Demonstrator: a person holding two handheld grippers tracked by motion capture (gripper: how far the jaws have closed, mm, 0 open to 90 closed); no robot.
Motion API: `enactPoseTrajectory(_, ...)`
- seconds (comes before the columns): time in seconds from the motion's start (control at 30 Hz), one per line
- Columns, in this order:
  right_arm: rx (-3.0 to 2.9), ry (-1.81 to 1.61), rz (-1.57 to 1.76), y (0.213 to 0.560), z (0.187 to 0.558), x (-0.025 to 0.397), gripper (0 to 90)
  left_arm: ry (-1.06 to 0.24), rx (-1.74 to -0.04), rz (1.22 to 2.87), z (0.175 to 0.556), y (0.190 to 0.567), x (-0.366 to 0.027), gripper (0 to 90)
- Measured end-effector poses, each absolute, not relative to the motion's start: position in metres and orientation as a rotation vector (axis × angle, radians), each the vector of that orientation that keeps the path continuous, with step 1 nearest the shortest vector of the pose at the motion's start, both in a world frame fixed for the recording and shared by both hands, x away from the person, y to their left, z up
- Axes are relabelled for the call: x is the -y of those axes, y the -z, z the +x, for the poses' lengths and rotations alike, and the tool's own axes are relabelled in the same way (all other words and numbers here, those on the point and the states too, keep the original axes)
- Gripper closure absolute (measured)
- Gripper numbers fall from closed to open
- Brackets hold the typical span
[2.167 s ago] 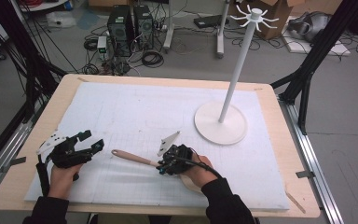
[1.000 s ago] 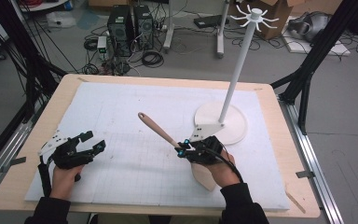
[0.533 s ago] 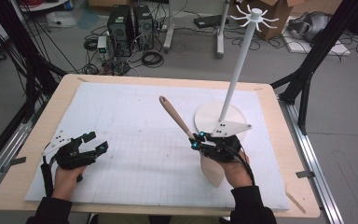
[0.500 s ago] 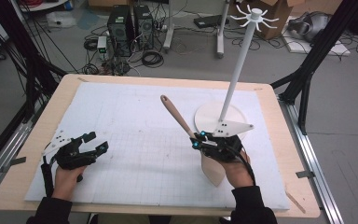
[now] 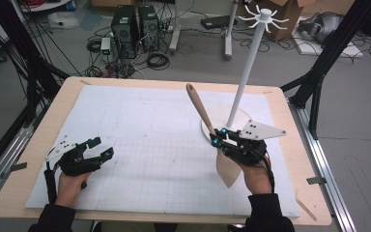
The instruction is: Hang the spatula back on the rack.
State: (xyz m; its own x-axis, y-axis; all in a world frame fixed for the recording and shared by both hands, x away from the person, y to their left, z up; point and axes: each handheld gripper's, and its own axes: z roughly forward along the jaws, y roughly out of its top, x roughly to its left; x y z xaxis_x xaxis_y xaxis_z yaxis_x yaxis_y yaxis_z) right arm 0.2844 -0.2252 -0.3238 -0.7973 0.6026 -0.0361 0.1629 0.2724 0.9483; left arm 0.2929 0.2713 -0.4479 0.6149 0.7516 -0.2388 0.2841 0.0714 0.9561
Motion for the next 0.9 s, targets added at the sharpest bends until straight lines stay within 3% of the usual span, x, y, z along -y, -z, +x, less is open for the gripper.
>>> enactPoseTrajectory(0.9,-1.865,-1.596,0.803,0.293,0.281,0.27,78.5,-0.431,-0.907,1.519,0.293,0.449,-0.268,21.3)
